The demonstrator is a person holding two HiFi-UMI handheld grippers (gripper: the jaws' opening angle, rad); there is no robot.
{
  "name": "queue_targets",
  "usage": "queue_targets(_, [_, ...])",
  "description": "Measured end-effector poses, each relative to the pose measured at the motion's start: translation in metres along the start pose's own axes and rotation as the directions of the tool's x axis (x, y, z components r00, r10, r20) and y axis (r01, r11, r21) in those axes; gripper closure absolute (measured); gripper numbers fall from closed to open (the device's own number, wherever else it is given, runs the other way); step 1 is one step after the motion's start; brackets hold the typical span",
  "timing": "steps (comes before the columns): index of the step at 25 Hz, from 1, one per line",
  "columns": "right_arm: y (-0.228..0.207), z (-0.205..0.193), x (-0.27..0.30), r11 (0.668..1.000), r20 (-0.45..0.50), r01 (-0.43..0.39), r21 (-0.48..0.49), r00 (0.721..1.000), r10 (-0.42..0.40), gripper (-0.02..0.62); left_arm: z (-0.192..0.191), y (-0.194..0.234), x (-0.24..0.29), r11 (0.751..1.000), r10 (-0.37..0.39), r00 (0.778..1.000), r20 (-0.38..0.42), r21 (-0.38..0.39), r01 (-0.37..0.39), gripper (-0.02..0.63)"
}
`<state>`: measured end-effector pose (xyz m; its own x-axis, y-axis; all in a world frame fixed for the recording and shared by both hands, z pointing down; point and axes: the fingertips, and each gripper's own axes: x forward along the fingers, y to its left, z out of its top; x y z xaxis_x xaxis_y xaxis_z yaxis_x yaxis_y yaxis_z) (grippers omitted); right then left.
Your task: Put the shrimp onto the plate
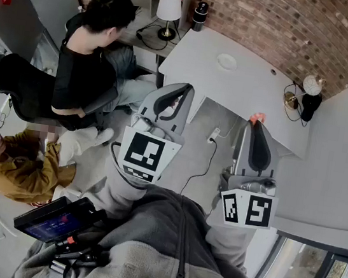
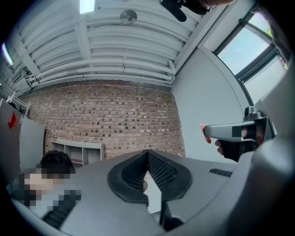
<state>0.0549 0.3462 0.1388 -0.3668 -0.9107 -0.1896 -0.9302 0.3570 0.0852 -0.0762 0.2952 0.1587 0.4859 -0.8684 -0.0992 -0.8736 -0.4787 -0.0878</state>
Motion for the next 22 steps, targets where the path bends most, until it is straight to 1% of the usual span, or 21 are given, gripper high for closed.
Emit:
queue_targets(3, [0.0,-0.001,-0.001,1.0,-0.001,0.002,0.009,1.0,-0.002,0.54,-0.001,-0.001,0.0,1.0,-0.004,1.0,-0.001,-0.003,0.004,0.601])
queue_targets(7, [0.003,-0.002,-0.001,0.999,0.006,-0.021,0.028,1.0,0.021,0.54,-0.003,-0.001,0.0,1.0,-0.008,1.0,-0.006,-0.003,0.008,0.601])
queue_targets(13, [0.002,-0.009,-0.001,0.999,-0.009,-0.014,0.033,1.0,0.015,0.54,-0.011,-0.001,-0.002,1.0,-0.01,1.0,-0.024,-0.008,0.01,0.601])
queue_targets(17, [-0.007,-0.017,-0.005,0.999,-0.027,0.005,0.038,1.0,-0.004,0.539,-0.016,-0.006,-0.004,0.999,-0.044,0.998,-0.037,-0.01,0.044,0.601])
queue_targets(20, [-0.014,-0.021,-0.003,0.998,-0.037,0.027,0.053,0.999,-0.025,0.539,-0.019,0.001,-0.007,0.999,-0.038,0.998,-0.047,-0.008,0.038,0.601])
queue_targets(22, [-0.01,-0.02,0.001,0.998,-0.044,0.035,0.056,0.998,-0.033,0.539,-0.021,0.011,-0.013,1.0,-0.03,0.998,-0.056,-0.01,0.03,0.601])
